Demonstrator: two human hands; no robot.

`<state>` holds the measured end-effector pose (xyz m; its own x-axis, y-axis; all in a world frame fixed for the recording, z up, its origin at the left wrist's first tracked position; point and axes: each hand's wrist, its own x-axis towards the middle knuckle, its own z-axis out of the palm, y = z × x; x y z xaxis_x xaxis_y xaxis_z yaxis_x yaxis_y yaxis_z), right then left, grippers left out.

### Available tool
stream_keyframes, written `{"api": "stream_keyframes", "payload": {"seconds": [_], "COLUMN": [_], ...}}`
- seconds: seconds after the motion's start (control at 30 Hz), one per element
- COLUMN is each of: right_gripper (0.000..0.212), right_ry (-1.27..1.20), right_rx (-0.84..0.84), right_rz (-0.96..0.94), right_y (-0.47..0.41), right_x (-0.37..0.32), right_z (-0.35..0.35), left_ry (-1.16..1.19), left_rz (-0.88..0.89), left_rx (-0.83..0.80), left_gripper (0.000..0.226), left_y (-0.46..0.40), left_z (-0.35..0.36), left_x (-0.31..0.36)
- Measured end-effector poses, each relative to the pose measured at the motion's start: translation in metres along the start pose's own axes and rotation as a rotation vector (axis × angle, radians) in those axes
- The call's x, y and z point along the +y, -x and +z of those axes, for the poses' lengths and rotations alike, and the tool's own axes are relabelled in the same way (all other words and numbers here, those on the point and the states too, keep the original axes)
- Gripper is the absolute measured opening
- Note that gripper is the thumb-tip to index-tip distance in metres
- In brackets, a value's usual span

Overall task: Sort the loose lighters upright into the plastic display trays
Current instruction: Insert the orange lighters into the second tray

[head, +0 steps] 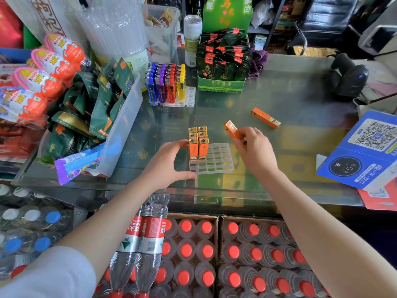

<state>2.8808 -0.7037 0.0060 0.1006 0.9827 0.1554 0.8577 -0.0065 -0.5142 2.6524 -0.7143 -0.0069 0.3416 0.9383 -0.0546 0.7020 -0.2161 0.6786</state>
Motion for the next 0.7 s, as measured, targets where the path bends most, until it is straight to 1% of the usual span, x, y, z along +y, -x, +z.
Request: {"api": "stream_keyframes", "payload": {"seconds": [0.07, 0.13, 0.17, 0.2, 0.23, 0.3, 0.4, 0.5, 0.53, 0.7], "right_gripper": [0.012, 0.006, 0.006, 0.007, 0.007, 0.007, 0.008, 0.025, 0.026, 0.022], "right_ry": [-0.359, -0.785, -0.953, -1.048, -1.074, -1.032, -0.909, -0.760, -0.698, -0.515], "right_rx": [0.011, -0.056, -0.100, -0.138, -0.164, -0.184, -0.169, -0.146, -0.138, -0.114], "right_rz": [0.104, 0.259, 0.317, 0.344, 0.346, 0.296, 0.160, -0.064, -0.115, -0.130], "right_y": [0.010, 0.020, 0.025, 0.029, 0.032, 0.036, 0.041, 0.048, 0.051, 0.053], "right_x": [-0.012, -0.025, -0.030, -0.034, -0.037, -0.041, -0.044, -0.049, -0.050, -0.057], "right_z": [-0.003, -0.005, -0.005, -0.005, -0.005, -0.002, 0.002, 0.006, 0.007, 0.019], "left_ry": [-0.002, -0.003, -0.006, -0.011, -0.014, -0.008, -0.012, -0.015, -0.012, 0.003], "left_rz": [0.014, 0.024, 0.028, 0.029, 0.029, 0.025, 0.038, 0.046, 0.049, 0.069], "left_rx": [0.005, 0.009, 0.011, 0.013, 0.014, 0.012, 0.009, 0.013, 0.014, 0.027], "left_gripper": [0.076, 0.077, 0.077, 0.077, 0.077, 0.077, 0.079, 0.081, 0.081, 0.080], "left_y": [-0.001, -0.001, -0.001, -0.001, -0.001, -0.001, -0.002, -0.003, -0.003, -0.002], "left_z": [0.001, 0.001, 0.002, 0.001, 0.001, 0.001, 0.002, 0.002, 0.002, 0.003], "left_x": [-0.001, -0.002, -0.002, -0.002, -0.002, -0.002, -0.004, -0.006, -0.006, -0.007]}}
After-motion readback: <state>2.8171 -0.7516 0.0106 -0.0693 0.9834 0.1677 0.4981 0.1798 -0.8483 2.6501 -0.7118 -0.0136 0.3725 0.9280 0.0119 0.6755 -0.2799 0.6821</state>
